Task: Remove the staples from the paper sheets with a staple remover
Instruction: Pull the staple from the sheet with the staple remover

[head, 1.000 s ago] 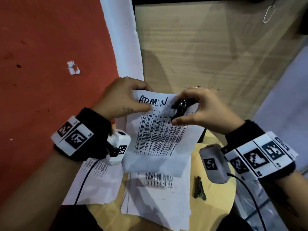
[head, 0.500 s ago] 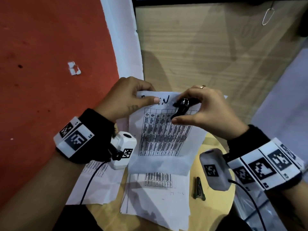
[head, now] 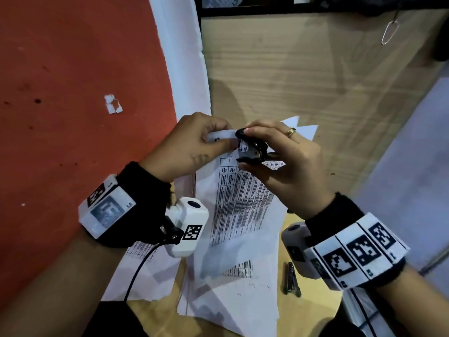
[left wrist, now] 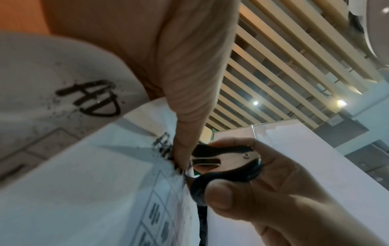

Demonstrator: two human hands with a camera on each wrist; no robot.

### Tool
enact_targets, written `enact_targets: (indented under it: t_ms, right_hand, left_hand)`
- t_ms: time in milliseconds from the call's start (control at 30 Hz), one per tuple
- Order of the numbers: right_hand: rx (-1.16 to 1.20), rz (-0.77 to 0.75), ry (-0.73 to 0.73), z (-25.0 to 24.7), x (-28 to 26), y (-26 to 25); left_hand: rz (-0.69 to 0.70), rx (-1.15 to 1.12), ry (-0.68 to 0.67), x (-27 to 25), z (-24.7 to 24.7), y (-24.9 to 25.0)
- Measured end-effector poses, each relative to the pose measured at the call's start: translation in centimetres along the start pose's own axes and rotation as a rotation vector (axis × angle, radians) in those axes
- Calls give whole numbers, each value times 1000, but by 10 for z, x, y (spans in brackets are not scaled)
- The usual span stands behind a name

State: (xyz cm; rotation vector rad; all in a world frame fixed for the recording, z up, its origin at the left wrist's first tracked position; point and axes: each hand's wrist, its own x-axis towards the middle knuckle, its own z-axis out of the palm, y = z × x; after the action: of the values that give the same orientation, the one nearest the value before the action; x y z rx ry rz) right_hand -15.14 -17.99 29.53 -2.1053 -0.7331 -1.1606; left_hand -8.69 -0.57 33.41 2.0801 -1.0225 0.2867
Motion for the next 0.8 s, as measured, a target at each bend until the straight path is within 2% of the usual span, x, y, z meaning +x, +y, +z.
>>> enact_targets:
  t_ms: [300, 533, 800]
  right_hand:
    - [-95, -88, 31, 1, 2, -2]
    - [-264, -170, 42, 6, 2, -3]
    - [-274, -199, 30, 9, 1, -2]
  left_hand:
    - [-51, -50, 2, -2, -1, 5]
    - [-56, 7, 93, -5, 2, 6]
    - [-89, -84, 60, -8, 3, 2]
